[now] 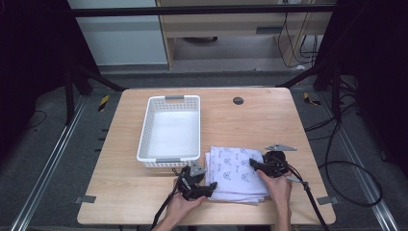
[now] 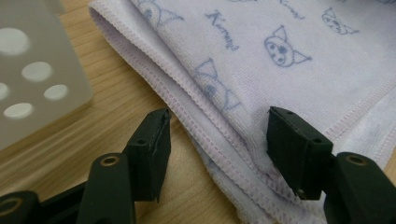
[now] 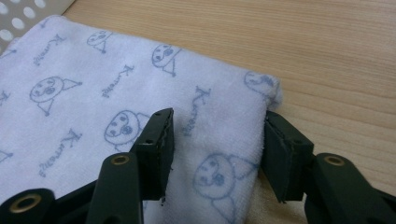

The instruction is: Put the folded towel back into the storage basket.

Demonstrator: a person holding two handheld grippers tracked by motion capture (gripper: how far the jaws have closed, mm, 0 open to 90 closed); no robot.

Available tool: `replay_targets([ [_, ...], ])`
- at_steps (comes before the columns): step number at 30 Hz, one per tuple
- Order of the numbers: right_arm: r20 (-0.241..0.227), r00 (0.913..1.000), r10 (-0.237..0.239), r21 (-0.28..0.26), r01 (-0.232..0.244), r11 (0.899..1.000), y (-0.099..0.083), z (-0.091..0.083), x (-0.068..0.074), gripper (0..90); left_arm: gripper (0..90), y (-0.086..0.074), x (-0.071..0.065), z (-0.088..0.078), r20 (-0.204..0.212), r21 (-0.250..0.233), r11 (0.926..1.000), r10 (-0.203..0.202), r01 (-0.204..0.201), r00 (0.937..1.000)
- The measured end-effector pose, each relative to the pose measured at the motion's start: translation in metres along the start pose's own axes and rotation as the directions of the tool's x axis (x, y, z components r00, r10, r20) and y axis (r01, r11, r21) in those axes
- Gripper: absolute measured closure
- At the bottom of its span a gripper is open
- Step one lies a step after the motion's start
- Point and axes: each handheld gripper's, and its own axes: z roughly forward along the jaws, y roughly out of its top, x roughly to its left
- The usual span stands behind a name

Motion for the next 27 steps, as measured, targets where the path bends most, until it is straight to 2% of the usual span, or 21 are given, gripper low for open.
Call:
replay_targets([
  [6,0.003,1.0000,0.005,0.001,-0.005,1.000,-0.0005,0.0006,0.0013,50.0,40.4,-0.0002,-0.0009,0.0004,0.002,0.001,1.0000,0.009,-0.009,1.0000],
  [14,0.009,0.9997,0.021,0.022,-0.021,1.000,0.0018,0.0007,0.0047,55.9,49.4,0.0021,-0.0017,0.0002,0.025,0.019,0.9998,0.001,-0.001,0.9997],
  [27,-0.006,0.9981,0.061,0.021,-0.061,0.998,0.0014,0.0001,0.0060,66.6,62.6,0.0058,-0.0024,0.0004,0.061,0.051,0.9984,-0.027,0.024,0.9978],
])
